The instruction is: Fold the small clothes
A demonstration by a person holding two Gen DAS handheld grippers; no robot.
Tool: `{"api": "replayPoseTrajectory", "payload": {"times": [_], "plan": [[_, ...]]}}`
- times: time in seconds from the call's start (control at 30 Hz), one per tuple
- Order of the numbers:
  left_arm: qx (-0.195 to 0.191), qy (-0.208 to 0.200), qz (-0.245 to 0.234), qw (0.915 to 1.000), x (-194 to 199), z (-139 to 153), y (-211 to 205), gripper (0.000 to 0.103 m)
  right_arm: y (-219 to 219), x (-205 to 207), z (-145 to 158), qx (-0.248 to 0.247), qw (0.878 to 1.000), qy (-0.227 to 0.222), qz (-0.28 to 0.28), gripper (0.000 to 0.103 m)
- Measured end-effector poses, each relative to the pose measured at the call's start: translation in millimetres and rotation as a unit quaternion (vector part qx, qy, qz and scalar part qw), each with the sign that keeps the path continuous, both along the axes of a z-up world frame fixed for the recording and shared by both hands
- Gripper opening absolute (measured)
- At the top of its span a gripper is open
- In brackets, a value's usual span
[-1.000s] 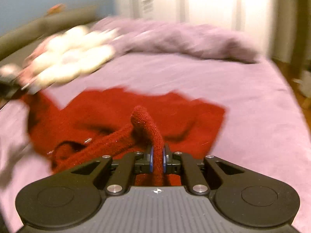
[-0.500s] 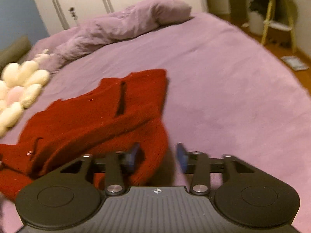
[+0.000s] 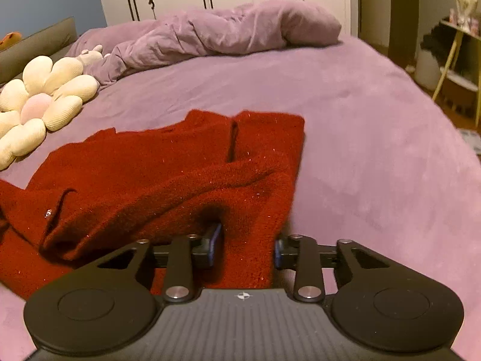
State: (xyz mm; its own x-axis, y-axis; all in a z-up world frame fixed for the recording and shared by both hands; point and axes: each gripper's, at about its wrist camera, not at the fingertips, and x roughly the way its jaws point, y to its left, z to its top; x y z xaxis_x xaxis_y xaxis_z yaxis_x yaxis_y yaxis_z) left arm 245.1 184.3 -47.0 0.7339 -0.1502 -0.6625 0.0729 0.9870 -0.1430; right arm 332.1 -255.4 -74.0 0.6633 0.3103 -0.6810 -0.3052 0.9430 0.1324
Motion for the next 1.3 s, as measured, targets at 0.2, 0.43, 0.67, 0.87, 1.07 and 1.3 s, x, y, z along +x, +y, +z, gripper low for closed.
{"api": "replayPoseTrajectory", "payload": {"times": [0.2,0.43,0.67,0.87,1.07,1.3], "plan": [[-0.057,0.009,0.010,0.9983,20.6,-6.7,9.5,0.043,-6.4,6.8,0.6,0.025,1.000,0.009,-0.004,0.038],[-0.031,0.010,0.004,0.9994,30.0,-5.0,-2.7,0.019,3.7,23.2,-0.7,0.011,1.000,0.011,0.019,0.036],[0.010,-0.006,0.003,0.9999,16.0,16.5,-20.1,0.017,27.6,0.5,18.5,-0.056,0.996,-0.056,0.042,0.013],[0.004,-0.035,0.015,0.9993,3.7,52.2,-23.8,0.016,29.3,-10.4,56.3,-0.021,0.994,-0.105,0.036,0.012],[-0.019,-0.060,0.070,0.9956,19.4,76.0,-6.4,0.016,34.4,12.5,76.7,0.009,0.992,-0.123,-0.013,0.012],[-0.093,0.016,0.133,0.9866,66.5,30.9,29.3,0.022,27.4,70.8,29.9,0.035,0.994,-0.024,-0.101,0.014]]}}
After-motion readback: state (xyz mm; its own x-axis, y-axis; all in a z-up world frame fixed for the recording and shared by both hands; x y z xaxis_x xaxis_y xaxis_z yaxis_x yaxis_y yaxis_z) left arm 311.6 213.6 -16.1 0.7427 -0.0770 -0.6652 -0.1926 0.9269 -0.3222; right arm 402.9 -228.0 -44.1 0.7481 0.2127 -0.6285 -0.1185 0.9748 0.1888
